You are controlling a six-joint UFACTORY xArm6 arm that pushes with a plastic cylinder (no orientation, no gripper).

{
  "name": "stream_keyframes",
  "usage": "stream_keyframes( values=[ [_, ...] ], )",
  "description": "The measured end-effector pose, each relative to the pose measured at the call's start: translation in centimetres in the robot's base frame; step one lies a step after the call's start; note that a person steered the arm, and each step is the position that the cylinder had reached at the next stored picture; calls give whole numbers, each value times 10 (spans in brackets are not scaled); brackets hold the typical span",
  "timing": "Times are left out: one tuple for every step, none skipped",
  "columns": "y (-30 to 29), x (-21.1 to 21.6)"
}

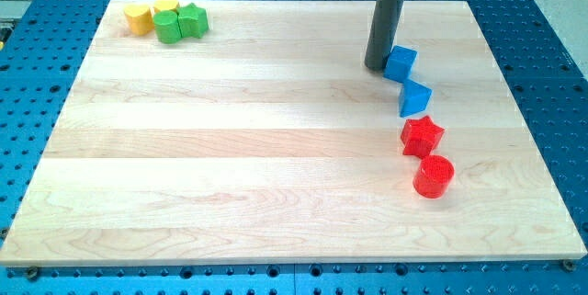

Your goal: Move the green star into the blue cube

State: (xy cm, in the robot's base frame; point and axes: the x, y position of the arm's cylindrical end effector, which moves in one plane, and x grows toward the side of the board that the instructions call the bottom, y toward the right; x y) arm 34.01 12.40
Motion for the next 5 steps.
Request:
stream_keyframes(
  values=[
    [0, 0],
    [-108, 32],
    [-233, 64],
    [-358, 70],
    [-380, 29]
  ],
)
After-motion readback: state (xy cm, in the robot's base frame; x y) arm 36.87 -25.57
